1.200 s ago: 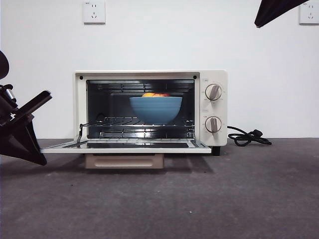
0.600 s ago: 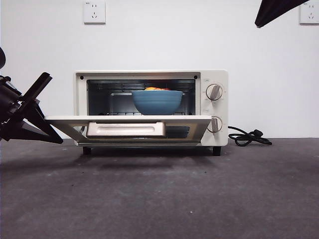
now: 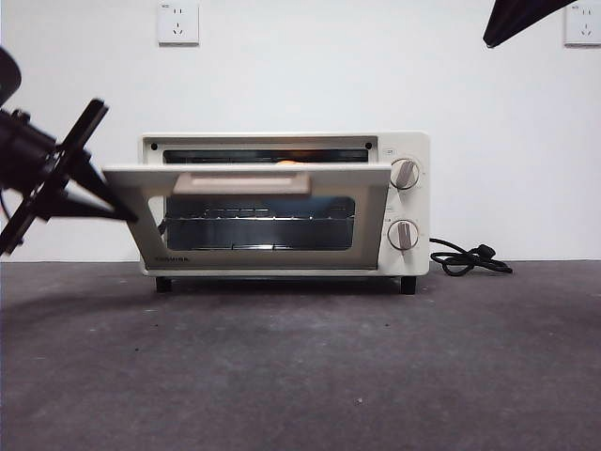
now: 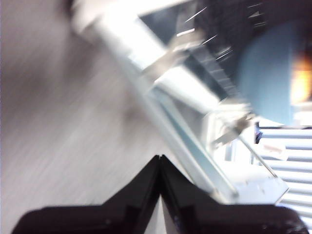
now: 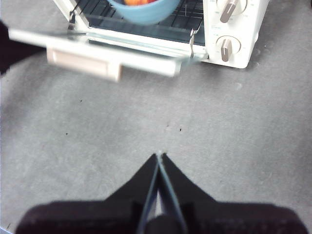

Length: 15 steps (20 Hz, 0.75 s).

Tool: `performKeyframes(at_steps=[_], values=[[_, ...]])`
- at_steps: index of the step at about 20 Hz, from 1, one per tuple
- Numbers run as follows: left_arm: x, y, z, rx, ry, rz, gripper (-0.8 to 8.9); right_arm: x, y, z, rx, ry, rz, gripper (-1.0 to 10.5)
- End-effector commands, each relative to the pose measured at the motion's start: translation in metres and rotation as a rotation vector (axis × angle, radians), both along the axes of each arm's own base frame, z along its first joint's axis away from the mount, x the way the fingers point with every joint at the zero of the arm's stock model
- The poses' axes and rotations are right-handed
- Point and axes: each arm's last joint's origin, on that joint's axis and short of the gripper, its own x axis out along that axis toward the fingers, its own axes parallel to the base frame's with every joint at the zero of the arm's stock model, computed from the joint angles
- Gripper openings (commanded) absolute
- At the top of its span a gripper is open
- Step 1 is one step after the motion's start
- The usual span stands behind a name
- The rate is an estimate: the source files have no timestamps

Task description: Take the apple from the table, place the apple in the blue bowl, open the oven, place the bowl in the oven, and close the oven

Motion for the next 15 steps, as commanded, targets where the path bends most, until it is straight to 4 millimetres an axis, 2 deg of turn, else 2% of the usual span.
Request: performKeyframes(at_steps=[1, 6, 11, 13, 15], values=[[0.007, -0.005, 0.017, -0.031, -0.052, -0.025, -0.08, 0.000, 0.000, -0.003, 0.003, 0.006, 0.000, 0.0], [0.021, -0.005, 0.051, -0.040, -0.132, -0.035, -0.08, 0.000, 0.000, -0.003, 0.003, 0.006, 0.000, 0.0], [0.026, -0.006, 0.070, -0.053, -0.205, -0.089, -0.08, 0.000, 0.000, -0.003, 0.002, 0.006, 0.000, 0.0], [0.023, -0.007, 0.075, -0.050, -0.250, -0.147, -0.08, -0.001, 0.000, -0.003, -0.003, 0.012, -0.001, 0.0], [0.011, -0.009, 0.086, 0.003, -0.301, -0.198, -0.07, -0.001, 0.000, -0.004, -0.009, 0.019, -0.003, 0.0]])
